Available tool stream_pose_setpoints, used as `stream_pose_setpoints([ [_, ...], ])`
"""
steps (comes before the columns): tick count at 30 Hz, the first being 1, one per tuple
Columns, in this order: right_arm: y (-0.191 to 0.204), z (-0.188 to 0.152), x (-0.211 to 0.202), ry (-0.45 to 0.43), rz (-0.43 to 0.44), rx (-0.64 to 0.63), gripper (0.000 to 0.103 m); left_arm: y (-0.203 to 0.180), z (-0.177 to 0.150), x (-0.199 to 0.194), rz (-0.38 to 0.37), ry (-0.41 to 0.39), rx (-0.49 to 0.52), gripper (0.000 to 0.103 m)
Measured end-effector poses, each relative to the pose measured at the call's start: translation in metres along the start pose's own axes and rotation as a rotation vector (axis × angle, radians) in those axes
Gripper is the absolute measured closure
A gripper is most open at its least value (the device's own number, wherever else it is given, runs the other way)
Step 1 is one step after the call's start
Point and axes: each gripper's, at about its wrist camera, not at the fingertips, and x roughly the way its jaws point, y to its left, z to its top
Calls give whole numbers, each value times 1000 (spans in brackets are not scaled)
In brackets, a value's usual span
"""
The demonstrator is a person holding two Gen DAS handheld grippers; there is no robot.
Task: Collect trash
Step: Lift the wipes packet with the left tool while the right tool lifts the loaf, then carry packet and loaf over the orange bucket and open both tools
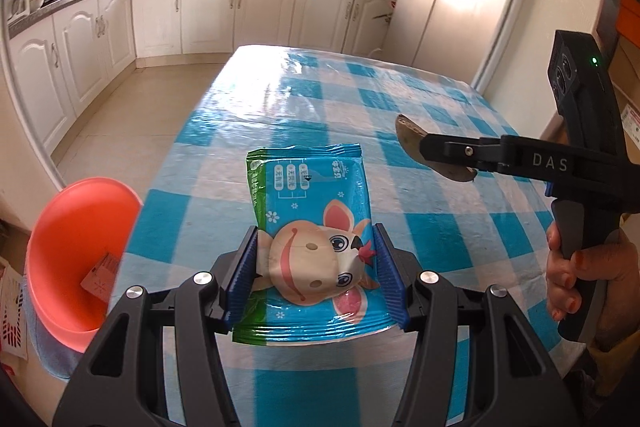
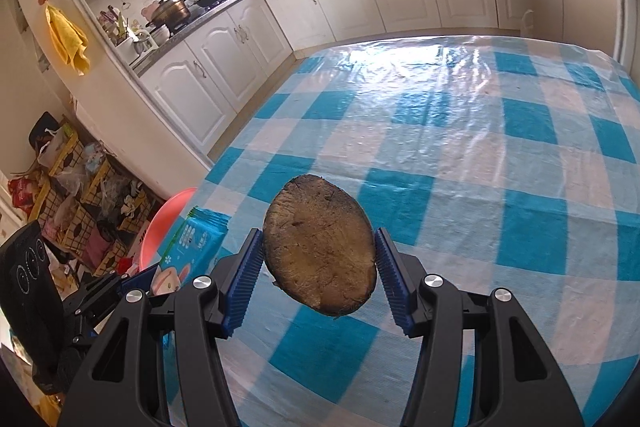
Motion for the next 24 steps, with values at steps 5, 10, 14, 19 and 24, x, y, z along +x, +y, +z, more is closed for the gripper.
stream_pose_setpoints([
  [5,16,3,7,10,11,-25,46,19,-2,-7,20,-16,-34,47],
  [10,32,6,15,21,25,-50,46,38,-3,-16,43,-36,-71,47],
  [14,47,10,22,30,38,-75,46,55,-5,-23,61,-51,-99,47],
  [19,69,15,33,45,58,-115,46,75,-8,-31,88,-68,-137,47],
  [24,94,21,46,56,82,-155,46,101,-13,-39,124,-80,-182,47],
])
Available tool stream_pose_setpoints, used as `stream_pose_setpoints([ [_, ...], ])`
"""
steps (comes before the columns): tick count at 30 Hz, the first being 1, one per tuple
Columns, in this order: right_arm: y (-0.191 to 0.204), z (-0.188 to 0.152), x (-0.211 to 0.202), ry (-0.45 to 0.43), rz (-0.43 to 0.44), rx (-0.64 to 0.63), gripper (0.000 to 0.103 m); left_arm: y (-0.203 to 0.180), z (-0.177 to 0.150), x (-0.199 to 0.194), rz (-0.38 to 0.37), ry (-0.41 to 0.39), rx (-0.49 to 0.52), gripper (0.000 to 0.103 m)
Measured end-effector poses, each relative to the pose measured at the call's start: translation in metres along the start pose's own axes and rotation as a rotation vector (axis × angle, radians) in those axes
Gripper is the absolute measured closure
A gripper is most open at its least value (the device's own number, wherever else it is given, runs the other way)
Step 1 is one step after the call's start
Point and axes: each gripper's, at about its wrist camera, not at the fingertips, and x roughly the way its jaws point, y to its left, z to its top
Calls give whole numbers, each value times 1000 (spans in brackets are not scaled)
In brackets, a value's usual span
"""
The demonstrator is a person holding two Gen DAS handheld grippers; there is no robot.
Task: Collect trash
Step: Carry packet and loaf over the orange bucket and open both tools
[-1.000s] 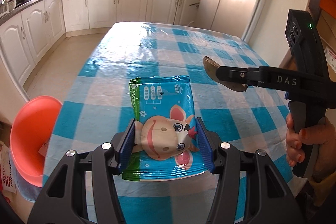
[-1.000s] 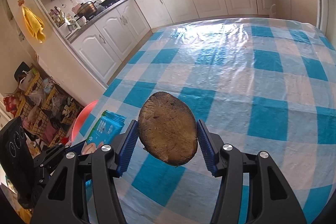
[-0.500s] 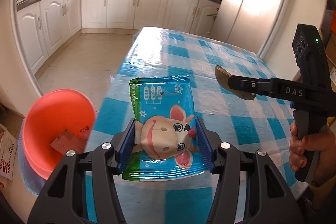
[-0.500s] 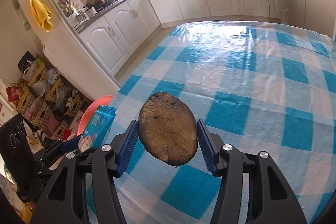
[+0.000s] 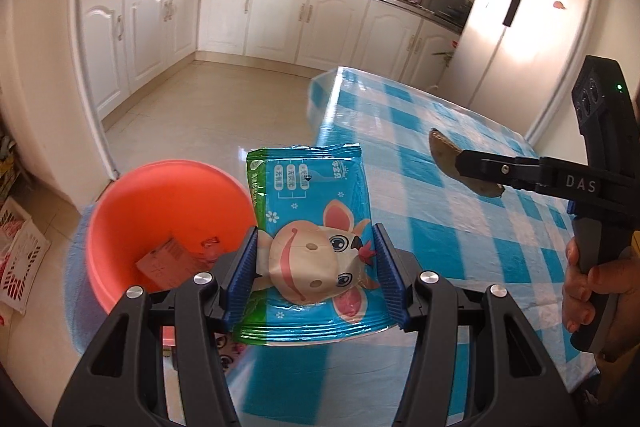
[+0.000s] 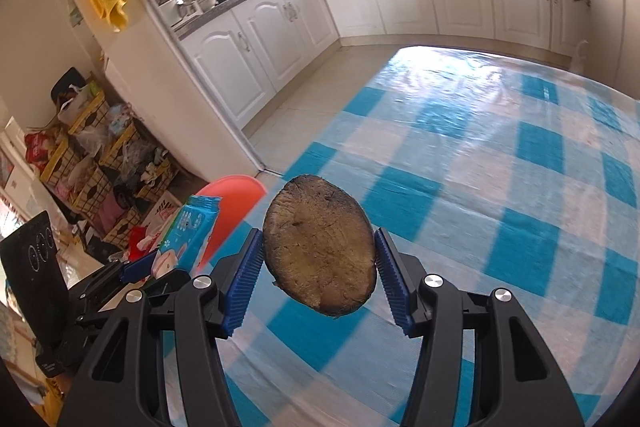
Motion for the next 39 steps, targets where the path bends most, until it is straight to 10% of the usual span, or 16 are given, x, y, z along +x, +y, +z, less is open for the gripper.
stream_pose_setpoints([
  [39,140,25,137,200,108,-253,46,137,-8,43,177,57,-249,47],
])
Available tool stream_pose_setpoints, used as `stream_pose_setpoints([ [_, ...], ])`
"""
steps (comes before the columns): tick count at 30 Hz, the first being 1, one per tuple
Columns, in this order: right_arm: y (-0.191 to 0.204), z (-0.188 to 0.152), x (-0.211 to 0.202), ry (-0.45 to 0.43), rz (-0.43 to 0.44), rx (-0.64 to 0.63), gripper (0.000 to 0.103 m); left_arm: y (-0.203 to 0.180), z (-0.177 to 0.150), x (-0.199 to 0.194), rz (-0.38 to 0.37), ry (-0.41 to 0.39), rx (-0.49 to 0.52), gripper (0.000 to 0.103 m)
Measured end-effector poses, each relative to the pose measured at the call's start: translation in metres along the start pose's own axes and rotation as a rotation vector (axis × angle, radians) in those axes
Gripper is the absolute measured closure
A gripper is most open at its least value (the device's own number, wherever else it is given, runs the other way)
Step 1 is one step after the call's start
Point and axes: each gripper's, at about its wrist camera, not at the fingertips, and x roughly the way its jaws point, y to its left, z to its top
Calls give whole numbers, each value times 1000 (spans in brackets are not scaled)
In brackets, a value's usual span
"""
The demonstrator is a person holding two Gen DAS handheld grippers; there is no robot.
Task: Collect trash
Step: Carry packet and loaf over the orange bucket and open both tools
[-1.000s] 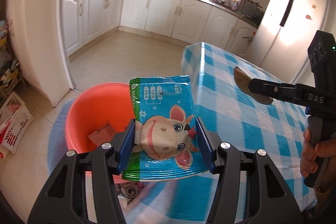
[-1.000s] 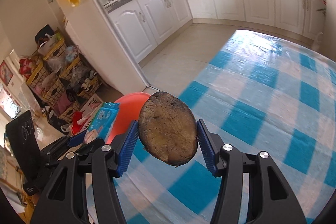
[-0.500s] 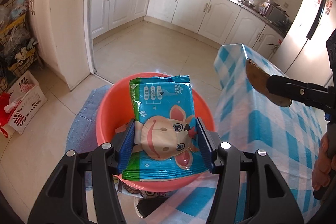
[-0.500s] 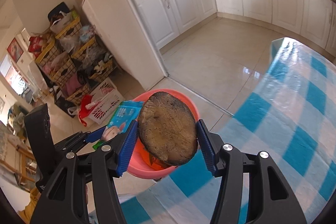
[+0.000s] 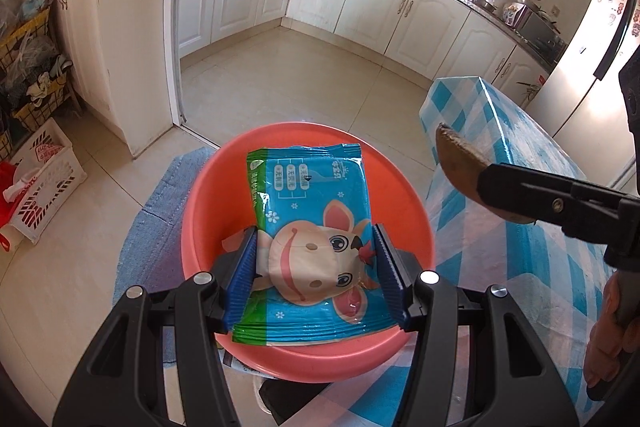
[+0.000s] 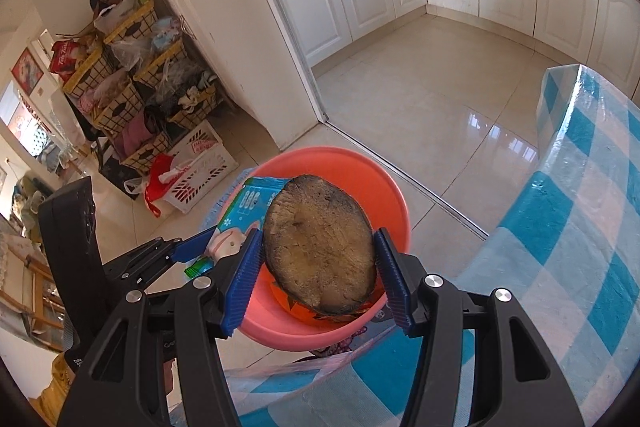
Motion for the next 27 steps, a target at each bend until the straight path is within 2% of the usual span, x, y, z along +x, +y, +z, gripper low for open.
stream_pose_setpoints([
  [12,9,5,17,5,-15,-10,44,3,-1,17,11,29,-8,46],
  [15,13,8,9,-43,-27,-17,36,5,0,23,33,41,-15,38],
  [17,15,8,2,-72,-42,-16,26,5,1,21,37,46,-8,26],
  [18,15,9,-2,-81,-51,-10,23,3,2,18,62,30,2,15],
  [23,2,4,-22,-125,-105,21,16,0,8,-2,111,-17,13,12],
  [27,-16,-9,-44,-154,-135,79,16,-8,14,-22,147,-40,21,8],
])
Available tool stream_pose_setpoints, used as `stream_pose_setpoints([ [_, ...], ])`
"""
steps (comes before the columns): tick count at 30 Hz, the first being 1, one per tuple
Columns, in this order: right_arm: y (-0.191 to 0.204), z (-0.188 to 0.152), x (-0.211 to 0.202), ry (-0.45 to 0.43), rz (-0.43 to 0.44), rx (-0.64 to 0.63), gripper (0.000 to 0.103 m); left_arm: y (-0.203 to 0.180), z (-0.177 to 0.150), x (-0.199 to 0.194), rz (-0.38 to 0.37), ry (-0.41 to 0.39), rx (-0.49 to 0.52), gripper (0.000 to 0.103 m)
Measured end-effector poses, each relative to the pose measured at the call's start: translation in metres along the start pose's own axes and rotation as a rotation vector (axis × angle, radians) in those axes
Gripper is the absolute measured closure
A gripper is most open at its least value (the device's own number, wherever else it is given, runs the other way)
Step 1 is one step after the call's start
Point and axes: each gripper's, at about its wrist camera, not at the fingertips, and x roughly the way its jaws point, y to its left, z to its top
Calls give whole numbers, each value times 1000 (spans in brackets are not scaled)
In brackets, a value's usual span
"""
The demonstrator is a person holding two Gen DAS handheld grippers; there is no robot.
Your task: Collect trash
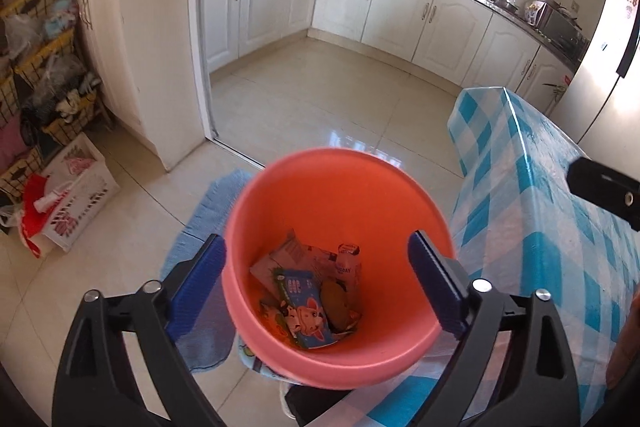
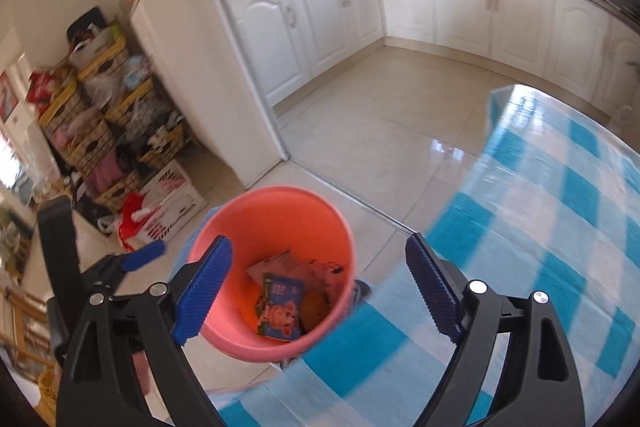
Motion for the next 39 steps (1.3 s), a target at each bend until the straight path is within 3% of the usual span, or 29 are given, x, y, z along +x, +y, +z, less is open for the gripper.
stream_pose_setpoints([
  [10,-54,-27,-94,-139,-127,141,15,-53,8,-67,14,-141,106,6],
  [20,-81,-56,-216,-318,-264,205,13,-137,1,-155,-88,-304,240,4],
  [30,-68,-87,-326,-540,-434,181,11,-194,-13,-231,-156,-439,299,4],
  [39,-40,-111,-385,-680,-590,119,10,-220,-22,-291,-174,-543,301,4],
])
